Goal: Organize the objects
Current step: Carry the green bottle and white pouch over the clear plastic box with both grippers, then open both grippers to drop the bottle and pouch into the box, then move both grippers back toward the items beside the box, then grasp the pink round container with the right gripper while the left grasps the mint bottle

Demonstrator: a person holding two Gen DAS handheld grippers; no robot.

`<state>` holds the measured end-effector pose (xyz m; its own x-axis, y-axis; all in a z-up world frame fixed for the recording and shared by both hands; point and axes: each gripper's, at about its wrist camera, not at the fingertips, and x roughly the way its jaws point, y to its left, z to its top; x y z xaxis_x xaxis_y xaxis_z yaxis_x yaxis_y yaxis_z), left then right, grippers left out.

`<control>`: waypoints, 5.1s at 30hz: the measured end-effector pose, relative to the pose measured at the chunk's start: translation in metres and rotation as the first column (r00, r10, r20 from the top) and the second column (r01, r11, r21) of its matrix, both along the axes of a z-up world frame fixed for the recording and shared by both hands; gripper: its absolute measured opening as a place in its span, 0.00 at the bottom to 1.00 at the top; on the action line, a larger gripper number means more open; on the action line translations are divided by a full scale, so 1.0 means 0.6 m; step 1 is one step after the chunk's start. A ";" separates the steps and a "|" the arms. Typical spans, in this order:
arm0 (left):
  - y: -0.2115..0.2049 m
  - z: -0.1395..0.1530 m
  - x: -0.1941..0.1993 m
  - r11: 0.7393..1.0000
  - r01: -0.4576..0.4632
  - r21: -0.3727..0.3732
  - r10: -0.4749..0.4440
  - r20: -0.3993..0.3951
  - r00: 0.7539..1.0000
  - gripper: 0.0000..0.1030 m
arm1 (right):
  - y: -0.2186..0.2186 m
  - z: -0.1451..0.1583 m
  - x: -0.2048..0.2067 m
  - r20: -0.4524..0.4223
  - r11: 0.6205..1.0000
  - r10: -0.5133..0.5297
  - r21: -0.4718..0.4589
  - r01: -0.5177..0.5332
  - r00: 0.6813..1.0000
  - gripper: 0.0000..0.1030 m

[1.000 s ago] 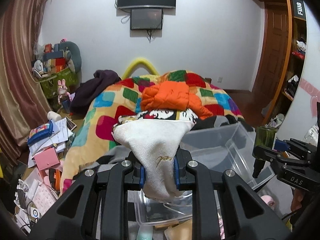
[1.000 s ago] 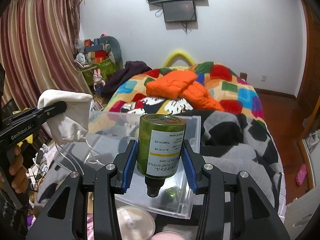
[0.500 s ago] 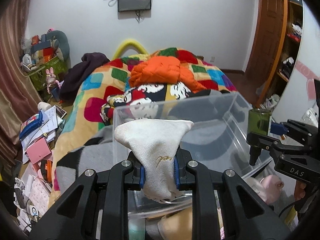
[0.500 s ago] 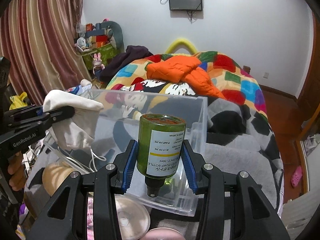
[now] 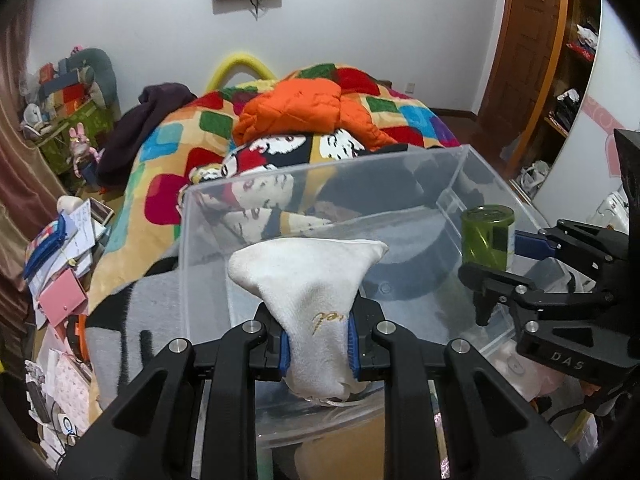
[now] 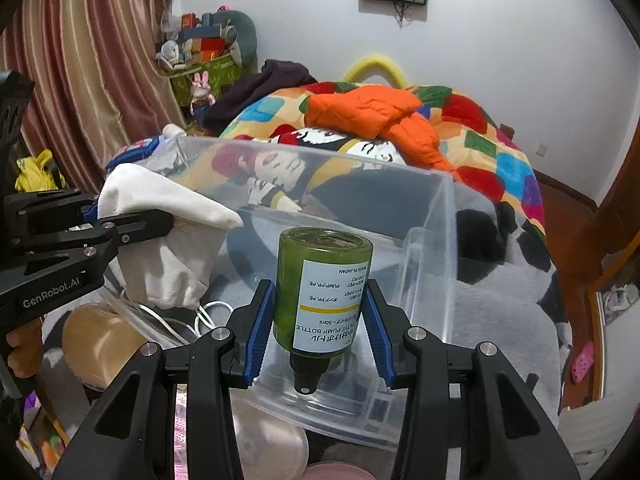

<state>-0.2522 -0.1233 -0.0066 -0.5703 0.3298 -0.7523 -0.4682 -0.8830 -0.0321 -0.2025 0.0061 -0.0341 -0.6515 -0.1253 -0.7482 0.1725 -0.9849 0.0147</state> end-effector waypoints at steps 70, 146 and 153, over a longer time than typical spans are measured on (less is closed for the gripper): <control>-0.110 0.117 0.137 0.993 -0.034 0.109 0.052 -0.172 0.984 0.84 | 0.010 0.136 0.177 -0.268 0.998 -0.062 -0.025 0.057 0.961 0.82; -0.148 -0.094 0.115 0.996 -0.085 -0.012 0.086 0.077 0.993 0.24 | 0.071 -0.079 0.212 0.069 0.961 -0.148 -0.226 0.160 0.987 0.61; -0.153 -0.087 0.136 0.997 -0.082 0.004 0.081 0.083 0.993 0.24 | 0.078 -0.067 0.227 0.045 0.966 -0.157 -0.202 0.163 0.987 0.60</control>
